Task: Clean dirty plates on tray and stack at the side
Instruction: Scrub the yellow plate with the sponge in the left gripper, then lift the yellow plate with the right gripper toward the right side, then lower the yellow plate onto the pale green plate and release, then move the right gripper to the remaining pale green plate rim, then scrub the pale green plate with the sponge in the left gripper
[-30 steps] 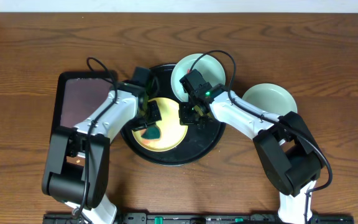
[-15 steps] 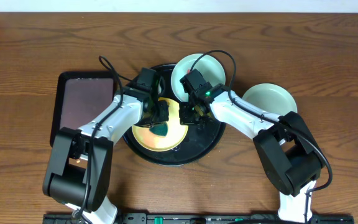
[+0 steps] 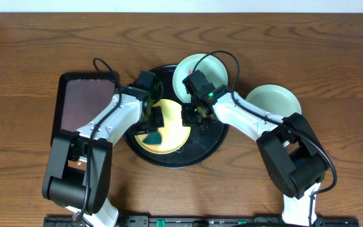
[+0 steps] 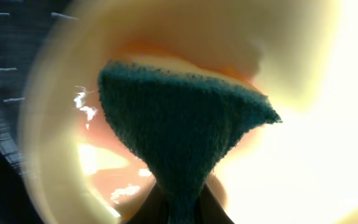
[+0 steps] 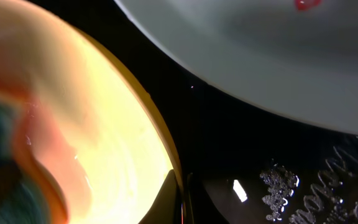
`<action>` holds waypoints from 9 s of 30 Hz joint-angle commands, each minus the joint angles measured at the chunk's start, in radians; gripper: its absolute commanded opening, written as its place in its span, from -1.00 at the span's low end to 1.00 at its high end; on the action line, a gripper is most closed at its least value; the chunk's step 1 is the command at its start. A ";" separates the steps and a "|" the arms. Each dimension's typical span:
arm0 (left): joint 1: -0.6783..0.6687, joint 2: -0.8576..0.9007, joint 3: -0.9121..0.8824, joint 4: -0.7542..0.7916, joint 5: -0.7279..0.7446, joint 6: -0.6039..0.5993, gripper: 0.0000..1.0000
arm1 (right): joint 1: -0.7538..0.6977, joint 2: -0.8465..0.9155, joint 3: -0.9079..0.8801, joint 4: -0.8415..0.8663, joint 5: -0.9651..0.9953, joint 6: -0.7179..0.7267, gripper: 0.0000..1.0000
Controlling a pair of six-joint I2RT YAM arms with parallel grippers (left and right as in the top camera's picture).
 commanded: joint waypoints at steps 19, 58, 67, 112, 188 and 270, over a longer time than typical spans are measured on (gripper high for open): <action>0.138 -0.156 0.222 -0.013 -0.175 -0.064 -0.85 | -0.022 0.017 0.014 -0.018 -0.016 -0.010 -0.98; 0.379 -0.201 0.197 -0.172 -0.178 0.030 -0.85 | 0.325 -0.354 0.302 -0.329 1.292 -0.324 -0.98; 0.379 -0.201 0.197 -0.172 -0.168 0.019 -0.85 | 0.426 -0.359 0.302 -0.337 1.541 -0.350 -0.98; 0.377 -0.201 0.197 -0.176 -0.168 0.020 -0.85 | -0.762 -0.357 -0.010 -0.435 0.318 -0.290 -0.98; 0.210 -0.201 0.197 -0.172 -0.168 -0.016 -0.85 | -0.174 0.377 0.692 -0.621 -0.114 -0.385 -0.98; -0.038 0.194 0.201 0.016 -0.322 -0.157 -0.85 | -0.162 0.377 0.485 -0.428 -0.180 -0.390 -0.97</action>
